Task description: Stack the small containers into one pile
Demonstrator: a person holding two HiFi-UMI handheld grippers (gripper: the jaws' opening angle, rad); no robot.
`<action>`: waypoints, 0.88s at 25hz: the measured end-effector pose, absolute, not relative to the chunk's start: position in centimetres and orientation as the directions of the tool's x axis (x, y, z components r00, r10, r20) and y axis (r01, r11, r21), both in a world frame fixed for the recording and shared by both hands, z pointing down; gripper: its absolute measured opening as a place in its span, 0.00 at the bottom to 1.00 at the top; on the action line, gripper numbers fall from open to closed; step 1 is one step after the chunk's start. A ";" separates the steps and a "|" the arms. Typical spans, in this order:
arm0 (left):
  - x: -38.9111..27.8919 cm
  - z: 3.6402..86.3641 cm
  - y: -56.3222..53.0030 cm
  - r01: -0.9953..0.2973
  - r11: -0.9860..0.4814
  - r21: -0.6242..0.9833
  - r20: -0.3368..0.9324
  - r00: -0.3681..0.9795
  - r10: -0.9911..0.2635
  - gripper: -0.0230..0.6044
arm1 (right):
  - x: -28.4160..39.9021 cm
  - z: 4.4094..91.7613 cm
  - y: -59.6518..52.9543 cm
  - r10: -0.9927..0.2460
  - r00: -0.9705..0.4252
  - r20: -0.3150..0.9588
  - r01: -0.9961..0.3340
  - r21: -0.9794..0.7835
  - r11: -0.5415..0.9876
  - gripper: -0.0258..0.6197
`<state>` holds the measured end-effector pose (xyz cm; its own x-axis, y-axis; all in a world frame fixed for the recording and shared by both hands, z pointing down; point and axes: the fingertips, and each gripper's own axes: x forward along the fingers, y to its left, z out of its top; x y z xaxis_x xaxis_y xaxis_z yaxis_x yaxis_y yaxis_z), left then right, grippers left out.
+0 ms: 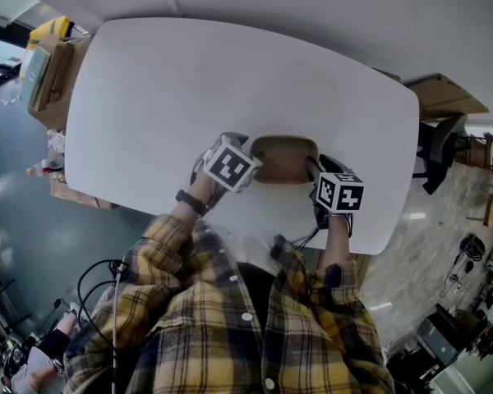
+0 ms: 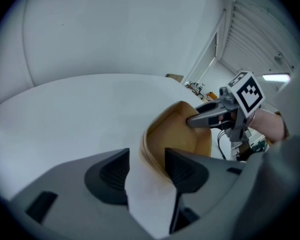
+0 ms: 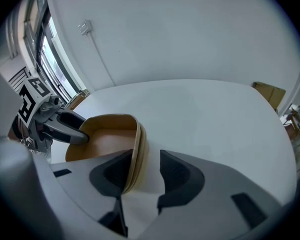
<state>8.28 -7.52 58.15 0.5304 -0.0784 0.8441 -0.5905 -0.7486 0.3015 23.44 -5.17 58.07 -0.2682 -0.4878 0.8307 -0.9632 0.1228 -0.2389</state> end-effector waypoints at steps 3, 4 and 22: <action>8.4 57.8 -7.6 -0.589 -0.746 0.311 0.836 0.543 -0.081 0.37 | 23.4 58.0 -5.2 -0.490 -0.267 0.830 -0.963 -0.238 0.122 0.30; 8.6 57.8 -7.6 -0.584 -0.753 0.302 0.835 0.544 -0.087 0.37 | 23.4 57.9 -5.2 -0.492 -0.267 0.829 -0.964 -0.237 0.124 0.30; 7.0 47.5 -11.3 -0.589 -0.801 0.109 0.665 0.642 -0.381 0.45 | 21.1 48.5 -7.8 -0.664 -0.296 0.687 -0.954 -0.184 0.235 0.30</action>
<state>6.95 -11.34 47.48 0.6418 -0.3812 0.6655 -0.5888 -0.8008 0.1092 21.13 -7.77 48.50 -0.2962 -0.6638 0.6867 -0.9543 0.2350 -0.1844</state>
